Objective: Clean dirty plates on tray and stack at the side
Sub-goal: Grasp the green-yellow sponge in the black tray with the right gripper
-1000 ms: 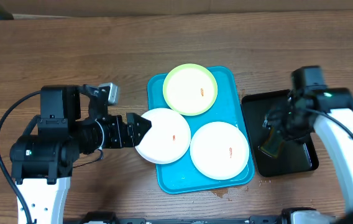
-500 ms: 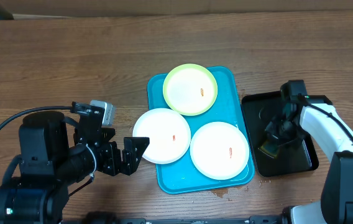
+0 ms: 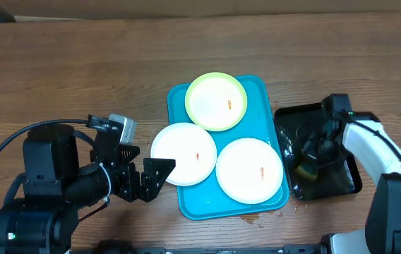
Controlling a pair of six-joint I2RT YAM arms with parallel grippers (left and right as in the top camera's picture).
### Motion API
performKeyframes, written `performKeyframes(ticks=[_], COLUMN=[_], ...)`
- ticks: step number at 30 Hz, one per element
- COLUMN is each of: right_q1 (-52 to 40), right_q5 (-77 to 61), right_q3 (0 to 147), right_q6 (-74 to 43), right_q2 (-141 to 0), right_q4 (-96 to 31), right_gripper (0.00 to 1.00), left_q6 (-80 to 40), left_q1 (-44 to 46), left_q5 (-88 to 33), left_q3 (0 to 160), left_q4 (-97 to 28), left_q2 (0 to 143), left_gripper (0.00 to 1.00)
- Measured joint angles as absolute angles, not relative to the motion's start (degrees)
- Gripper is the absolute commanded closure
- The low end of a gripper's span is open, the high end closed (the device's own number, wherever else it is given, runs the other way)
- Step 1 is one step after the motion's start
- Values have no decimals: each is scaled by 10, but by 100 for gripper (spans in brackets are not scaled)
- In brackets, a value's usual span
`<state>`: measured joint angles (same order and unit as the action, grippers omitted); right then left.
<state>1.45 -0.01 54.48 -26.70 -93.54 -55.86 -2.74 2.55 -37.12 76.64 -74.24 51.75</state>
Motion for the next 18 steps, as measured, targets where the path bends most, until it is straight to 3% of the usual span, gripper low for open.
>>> performKeyframes(ticks=[5,11,18], right_q1=[15,15,-1], right_q5=[-8,-13,-17], right_q3=[621,625,504], right_q6=[-250,-264,-310], right_q2=[-903,-882,-884], right_q4=[-623,-671,-599], right_gripper=[52,55,58], left_q6=[-27,-27,-27], left_q1=[25,25,25], left_q5=[-374,-375,-370], left_q3=[766,766,766], left_q4=[-742,-742,-743], left_q2=[517,517,517], left_gripper=[1,0,0])
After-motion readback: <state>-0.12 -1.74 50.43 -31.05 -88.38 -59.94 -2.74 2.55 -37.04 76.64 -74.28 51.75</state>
